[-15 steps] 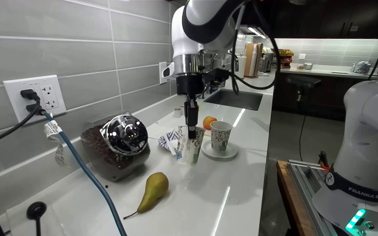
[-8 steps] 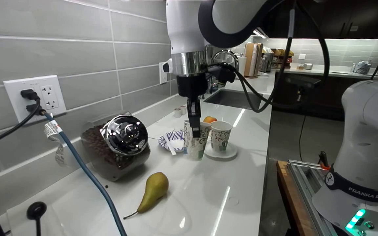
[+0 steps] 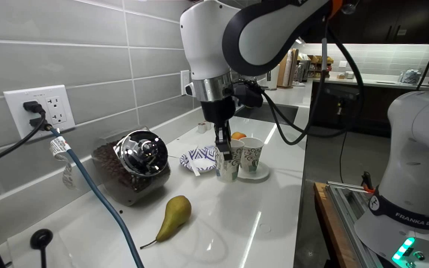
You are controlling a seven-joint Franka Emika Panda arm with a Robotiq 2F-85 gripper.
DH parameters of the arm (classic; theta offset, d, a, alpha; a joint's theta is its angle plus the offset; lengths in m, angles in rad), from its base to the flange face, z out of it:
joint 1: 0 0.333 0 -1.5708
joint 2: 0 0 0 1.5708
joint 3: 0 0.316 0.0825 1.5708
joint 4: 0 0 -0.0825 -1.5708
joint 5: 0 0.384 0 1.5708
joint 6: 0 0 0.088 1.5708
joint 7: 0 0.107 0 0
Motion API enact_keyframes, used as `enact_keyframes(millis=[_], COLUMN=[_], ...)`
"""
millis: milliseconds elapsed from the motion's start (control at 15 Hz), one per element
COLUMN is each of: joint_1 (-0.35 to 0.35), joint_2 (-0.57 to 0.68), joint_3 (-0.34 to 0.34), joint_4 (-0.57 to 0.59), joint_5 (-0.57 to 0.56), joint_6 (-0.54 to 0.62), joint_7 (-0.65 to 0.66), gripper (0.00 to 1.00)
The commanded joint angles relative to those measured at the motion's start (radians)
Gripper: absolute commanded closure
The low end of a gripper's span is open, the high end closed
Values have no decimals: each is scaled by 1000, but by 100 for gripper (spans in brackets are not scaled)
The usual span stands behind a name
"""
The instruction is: Pick up the coffee cup on the left and place it upright.
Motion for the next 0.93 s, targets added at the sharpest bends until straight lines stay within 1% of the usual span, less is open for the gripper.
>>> enact_keyframes(millis=[0,267,333,400,533,867], joint_1=[5,11,13,16,24,49], joint_2=[73,111,109,103,73,-33], joint_3=[-10,-18,-17,-15,-9,10], joint_4=[44,53,51,46,29,-13], joint_5=[-45,-74,-72,-67,-45,-64], joint_6=[-24,-17,-13,-7,-13,-16], joint_7=[36,62,65,63,60,99], gripper=[98,97,68,67,54,19])
